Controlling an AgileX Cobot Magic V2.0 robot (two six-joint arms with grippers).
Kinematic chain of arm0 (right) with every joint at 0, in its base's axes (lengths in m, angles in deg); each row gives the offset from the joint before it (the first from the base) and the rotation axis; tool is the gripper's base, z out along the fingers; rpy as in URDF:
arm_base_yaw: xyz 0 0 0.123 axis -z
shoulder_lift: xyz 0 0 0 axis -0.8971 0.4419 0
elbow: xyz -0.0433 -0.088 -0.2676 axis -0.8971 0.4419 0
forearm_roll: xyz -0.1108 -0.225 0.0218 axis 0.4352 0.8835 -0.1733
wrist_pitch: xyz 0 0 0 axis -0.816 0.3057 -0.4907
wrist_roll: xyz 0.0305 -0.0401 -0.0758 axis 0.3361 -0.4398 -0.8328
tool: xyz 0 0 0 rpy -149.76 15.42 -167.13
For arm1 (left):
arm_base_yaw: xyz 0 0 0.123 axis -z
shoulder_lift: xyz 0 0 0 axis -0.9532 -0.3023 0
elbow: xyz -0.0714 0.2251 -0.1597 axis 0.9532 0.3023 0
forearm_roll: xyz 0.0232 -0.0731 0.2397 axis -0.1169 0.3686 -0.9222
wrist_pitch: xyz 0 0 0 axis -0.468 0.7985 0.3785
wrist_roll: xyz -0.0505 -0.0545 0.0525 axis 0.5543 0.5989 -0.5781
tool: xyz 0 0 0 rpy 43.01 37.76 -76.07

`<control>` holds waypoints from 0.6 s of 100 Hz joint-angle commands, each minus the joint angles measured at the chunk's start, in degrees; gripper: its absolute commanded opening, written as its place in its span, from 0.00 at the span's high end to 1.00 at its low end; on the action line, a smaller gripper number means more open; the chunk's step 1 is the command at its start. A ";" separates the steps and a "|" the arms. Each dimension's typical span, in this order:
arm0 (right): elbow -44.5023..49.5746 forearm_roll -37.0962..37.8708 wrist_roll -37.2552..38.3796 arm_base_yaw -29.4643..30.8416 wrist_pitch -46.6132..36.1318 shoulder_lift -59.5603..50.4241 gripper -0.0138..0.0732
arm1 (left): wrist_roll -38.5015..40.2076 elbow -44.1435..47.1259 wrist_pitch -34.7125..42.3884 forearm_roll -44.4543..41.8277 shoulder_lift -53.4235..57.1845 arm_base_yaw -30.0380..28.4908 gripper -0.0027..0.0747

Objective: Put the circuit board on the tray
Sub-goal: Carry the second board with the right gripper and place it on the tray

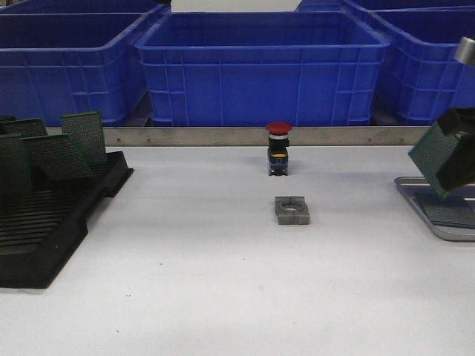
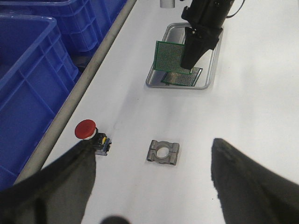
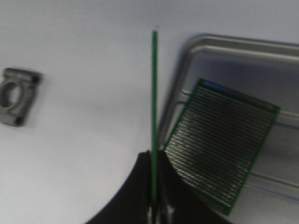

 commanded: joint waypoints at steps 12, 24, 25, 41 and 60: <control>-1.37 -2.14 -0.54 3.09 0.17 0.48 0.53 | 0.19 -1.82 -0.01 3.73 2.18 -0.07 0.33; -1.98 -1.74 -0.54 3.20 -0.22 0.24 0.18 | 0.19 -1.82 -0.01 3.73 2.18 -0.20 0.33; -1.97 -1.65 -0.54 3.20 -0.24 0.14 0.16 | 0.19 -1.82 -0.01 3.73 2.29 -0.21 0.33; -2.05 1.10 -0.54 3.20 0.80 -2.57 0.17 | 0.19 -1.82 1.32 3.73 3.45 -1.26 0.33; -2.05 2.45 -0.54 3.20 3.44 -8.89 0.23 | 4.37 -1.82 4.89 2.87 7.70 -4.76 0.43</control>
